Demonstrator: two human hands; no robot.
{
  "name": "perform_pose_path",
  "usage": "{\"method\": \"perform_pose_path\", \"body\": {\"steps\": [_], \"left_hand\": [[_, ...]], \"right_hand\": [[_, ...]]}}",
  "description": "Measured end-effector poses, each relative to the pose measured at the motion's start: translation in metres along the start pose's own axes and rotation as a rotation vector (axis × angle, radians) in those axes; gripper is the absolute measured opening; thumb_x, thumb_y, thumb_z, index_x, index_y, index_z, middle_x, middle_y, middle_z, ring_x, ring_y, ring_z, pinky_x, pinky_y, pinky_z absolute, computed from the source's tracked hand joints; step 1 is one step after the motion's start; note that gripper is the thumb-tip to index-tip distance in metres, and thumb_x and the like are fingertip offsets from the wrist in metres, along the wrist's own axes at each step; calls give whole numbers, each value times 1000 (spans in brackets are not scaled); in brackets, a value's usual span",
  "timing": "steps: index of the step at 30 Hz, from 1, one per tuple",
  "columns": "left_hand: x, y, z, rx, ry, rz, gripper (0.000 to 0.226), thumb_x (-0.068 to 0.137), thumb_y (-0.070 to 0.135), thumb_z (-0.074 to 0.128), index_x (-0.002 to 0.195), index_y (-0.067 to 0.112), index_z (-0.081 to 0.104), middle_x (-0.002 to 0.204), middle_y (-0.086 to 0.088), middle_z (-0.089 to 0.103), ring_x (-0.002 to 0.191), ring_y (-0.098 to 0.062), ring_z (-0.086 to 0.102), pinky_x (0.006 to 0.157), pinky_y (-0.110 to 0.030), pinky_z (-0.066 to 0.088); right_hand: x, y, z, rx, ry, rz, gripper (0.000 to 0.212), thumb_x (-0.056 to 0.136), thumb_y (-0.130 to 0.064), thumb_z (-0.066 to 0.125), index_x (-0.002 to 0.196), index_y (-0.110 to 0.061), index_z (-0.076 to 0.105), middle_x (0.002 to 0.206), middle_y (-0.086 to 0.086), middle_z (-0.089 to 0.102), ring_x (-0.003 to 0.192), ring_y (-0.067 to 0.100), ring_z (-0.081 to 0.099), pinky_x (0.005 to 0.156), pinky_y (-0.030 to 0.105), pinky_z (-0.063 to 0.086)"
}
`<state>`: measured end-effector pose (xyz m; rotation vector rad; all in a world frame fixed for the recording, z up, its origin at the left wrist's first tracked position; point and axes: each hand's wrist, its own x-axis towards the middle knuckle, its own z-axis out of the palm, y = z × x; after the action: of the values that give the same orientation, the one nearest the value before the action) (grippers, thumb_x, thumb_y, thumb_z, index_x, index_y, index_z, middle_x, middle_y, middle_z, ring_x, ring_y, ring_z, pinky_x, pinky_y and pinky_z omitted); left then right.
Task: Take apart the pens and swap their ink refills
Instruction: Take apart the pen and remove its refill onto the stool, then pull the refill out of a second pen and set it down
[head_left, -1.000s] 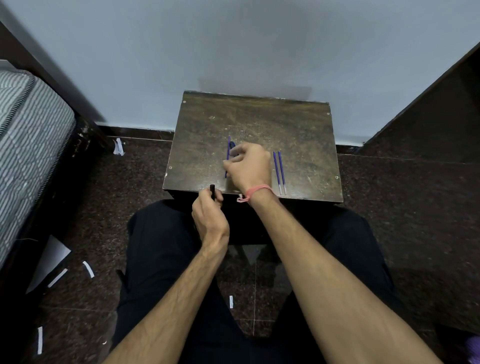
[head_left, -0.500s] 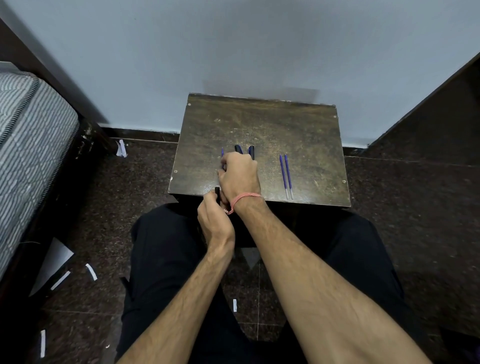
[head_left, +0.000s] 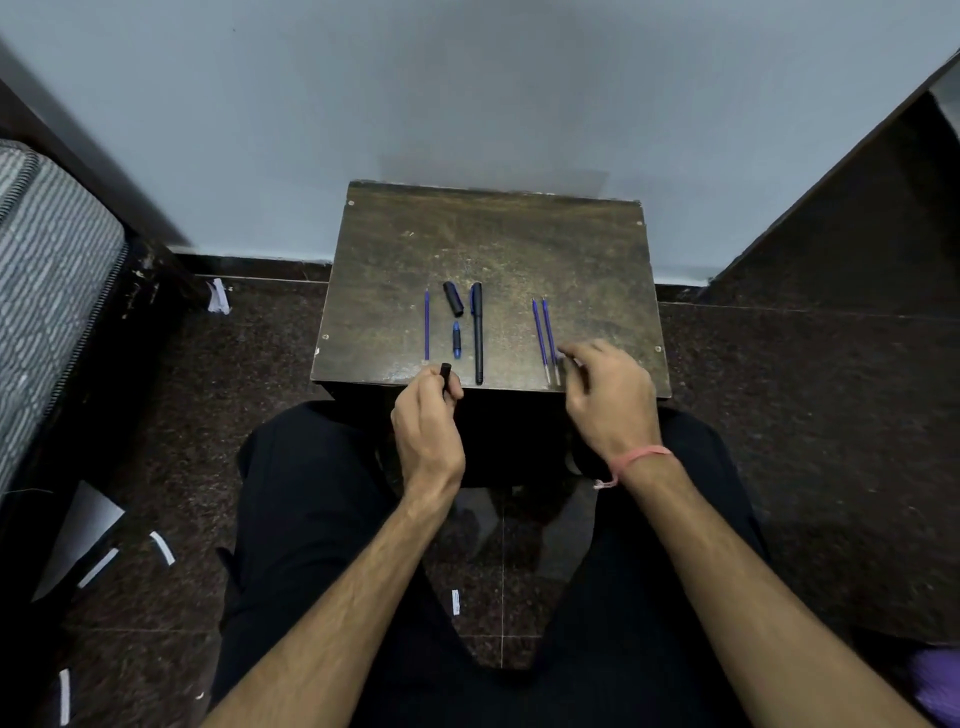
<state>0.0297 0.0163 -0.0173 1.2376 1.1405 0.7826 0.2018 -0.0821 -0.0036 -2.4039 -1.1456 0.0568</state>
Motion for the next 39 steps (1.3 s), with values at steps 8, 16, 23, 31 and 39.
{"method": "perform_pose_path", "body": {"steps": [8,16,23,31,39], "left_hand": [[-9,-6,7,83,-69,35,36,100,30,42,72,18,62,61,10,48,59,-9,41,57,-28,35],[-9,-8,3,112,-73,35,36,100,30,42,72,19,61,65,3,50,58,-6,40,55,-25,34],[-9,-10,3,69,-91,44,38,102,28,42,75,16,66,62,5,46,60,-8,42,57,-19,36],[-3,-18,8,-65,-239,-17,37,102,21,45,105,20,82,76,7,69,67,-5,53,60,-26,40],[-5,-20,10,-60,-349,10,24,113,5,61,129,17,74,109,-2,84,103,-18,77,93,-33,62]], "right_hand": [[-7,10,-3,-33,-64,-57,36,100,-12,61,129,-27,77,112,-5,72,103,23,62,81,35,54],[-9,13,-7,-27,-58,6,35,95,-8,62,123,-21,79,112,0,71,103,27,64,85,38,54],[-14,10,-10,-79,-69,-5,30,102,-22,64,129,-24,77,138,-2,69,119,27,59,91,41,59],[-14,11,-19,-219,-115,107,23,102,-35,68,103,-17,82,110,0,74,105,26,67,88,41,55],[-13,20,-20,-129,-130,243,18,92,-6,73,96,-20,84,100,6,80,98,32,75,87,37,60]]}}
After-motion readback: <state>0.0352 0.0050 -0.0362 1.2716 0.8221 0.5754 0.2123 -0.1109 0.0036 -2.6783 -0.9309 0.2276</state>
